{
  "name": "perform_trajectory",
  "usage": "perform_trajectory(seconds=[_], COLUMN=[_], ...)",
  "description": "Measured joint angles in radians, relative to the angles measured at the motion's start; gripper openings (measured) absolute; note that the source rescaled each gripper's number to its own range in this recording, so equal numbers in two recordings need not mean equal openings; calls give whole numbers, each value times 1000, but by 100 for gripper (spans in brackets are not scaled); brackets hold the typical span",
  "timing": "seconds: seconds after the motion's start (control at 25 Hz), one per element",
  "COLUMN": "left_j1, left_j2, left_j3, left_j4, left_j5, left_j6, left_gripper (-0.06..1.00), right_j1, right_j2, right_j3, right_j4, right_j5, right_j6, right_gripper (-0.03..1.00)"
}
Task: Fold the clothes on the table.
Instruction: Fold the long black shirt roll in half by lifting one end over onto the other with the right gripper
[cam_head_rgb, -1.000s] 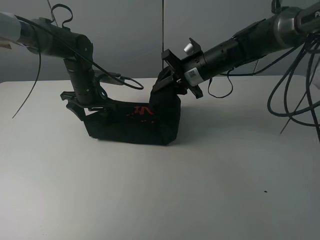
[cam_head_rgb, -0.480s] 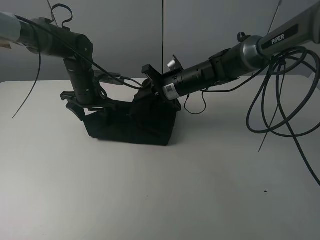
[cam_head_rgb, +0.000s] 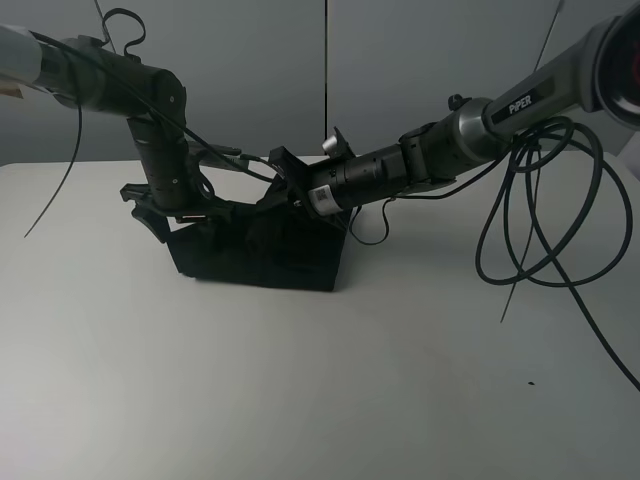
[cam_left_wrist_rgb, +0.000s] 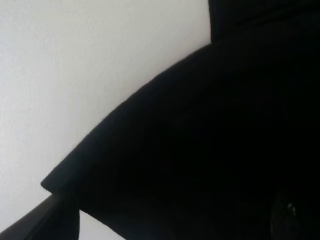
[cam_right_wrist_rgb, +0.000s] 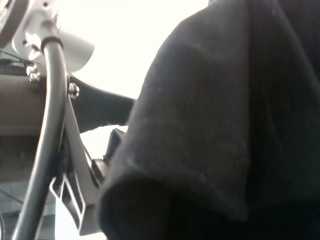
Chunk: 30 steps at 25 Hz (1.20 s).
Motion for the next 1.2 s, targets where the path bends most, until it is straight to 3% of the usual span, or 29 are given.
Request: perform_trajectory(seconds=[0.32, 1.2], left_j1=[0, 4], left_j2=[4, 8], left_j3=[0, 0], left_j4=[-20, -19], left_j5=[0, 4], left_j6=[36, 47], left_gripper=[99, 99], right_j1=[17, 95], right_j2=[44, 59], right_j3=[-2, -44], right_j4=[65, 69], right_j5=[-2, -80], right_j6=[-41, -31], right_gripper=[13, 13])
